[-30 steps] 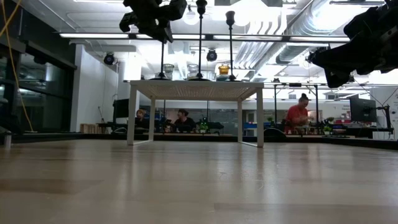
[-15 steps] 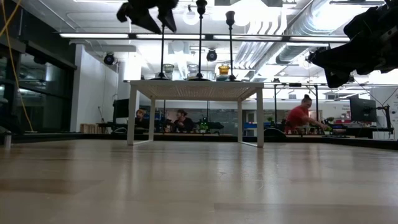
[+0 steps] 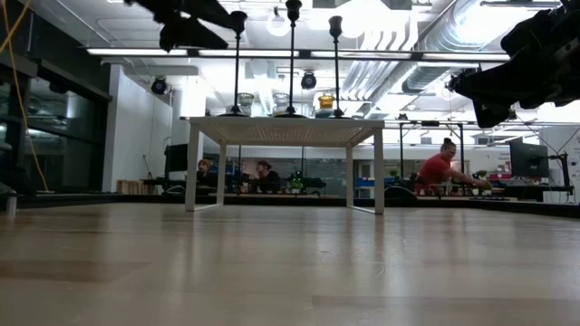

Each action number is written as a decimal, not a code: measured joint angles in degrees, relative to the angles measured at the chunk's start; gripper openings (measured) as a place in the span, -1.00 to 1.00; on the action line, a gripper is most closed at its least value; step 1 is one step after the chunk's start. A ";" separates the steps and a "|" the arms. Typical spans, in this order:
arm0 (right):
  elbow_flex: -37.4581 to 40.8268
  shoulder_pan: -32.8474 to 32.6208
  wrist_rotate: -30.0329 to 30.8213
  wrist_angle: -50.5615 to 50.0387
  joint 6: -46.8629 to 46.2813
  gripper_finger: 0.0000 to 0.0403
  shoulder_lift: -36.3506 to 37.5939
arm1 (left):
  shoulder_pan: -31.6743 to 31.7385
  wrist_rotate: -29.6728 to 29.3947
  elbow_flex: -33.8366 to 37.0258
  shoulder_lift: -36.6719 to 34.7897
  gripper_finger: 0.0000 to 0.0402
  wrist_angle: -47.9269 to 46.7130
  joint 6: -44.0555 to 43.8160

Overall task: Pick & Place candle stick holders
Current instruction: Return to Home Position

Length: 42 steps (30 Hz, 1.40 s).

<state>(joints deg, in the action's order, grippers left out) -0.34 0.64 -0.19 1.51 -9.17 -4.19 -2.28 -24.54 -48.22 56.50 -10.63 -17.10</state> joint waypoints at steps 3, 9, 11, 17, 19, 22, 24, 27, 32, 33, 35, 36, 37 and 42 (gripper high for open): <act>0.01 -0.02 0.00 0.01 0.00 -0.79 0.00 | 0.00 8.48 8.98 -6.76 0.21 8.10 1.91; 0.00 0.00 0.00 0.01 0.01 -0.79 0.00 | 0.02 14.99 25.70 -22.41 0.21 17.08 2.29; 0.01 0.00 0.00 0.01 0.00 -0.79 0.00 | 0.02 15.02 30.27 -27.58 0.21 18.54 2.24; 0.00 -0.02 0.00 0.01 0.00 -0.79 0.00 | 0.02 19.68 40.13 -40.78 0.21 21.11 2.30; 0.02 -0.01 0.00 0.01 0.00 -0.79 0.00 | 0.02 21.25 41.96 -43.77 0.21 21.21 2.38; 0.00 0.00 0.00 0.01 0.01 -0.79 0.00 | 0.02 22.65 43.83 -47.07 0.21 21.18 4.98; 0.00 0.00 0.00 0.01 0.00 -0.79 0.00 | 0.02 22.67 44.53 -48.39 0.21 21.17 7.42; 0.01 -0.02 0.00 0.01 0.01 -0.79 0.00 | 0.02 22.23 45.35 -48.90 0.21 21.13 10.74; 0.00 0.00 0.00 0.01 0.01 -0.79 0.00 | 0.02 23.12 46.51 -48.90 0.21 20.98 9.36; 0.01 -0.02 0.00 0.01 -0.01 -0.79 0.00 | 0.02 23.77 46.59 -48.90 0.21 20.97 9.31; 0.00 0.00 0.00 0.01 0.01 -0.79 0.00 | 0.02 23.98 46.62 -48.90 0.21 20.74 9.38; 0.01 0.00 0.00 0.01 0.01 -0.79 0.00 | 0.02 23.63 46.63 -48.87 0.21 20.64 9.36; 0.01 0.00 0.00 0.01 0.00 -0.79 0.00 | 0.02 22.94 46.63 -48.86 0.21 20.37 9.38; 0.01 0.00 0.00 0.01 0.01 -0.79 0.00 | 0.04 19.84 46.70 -50.15 0.21 16.66 9.96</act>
<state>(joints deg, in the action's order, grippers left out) -0.33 0.64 -0.19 1.52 -9.17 -4.19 -2.24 -4.70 -1.52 6.35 6.03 -7.14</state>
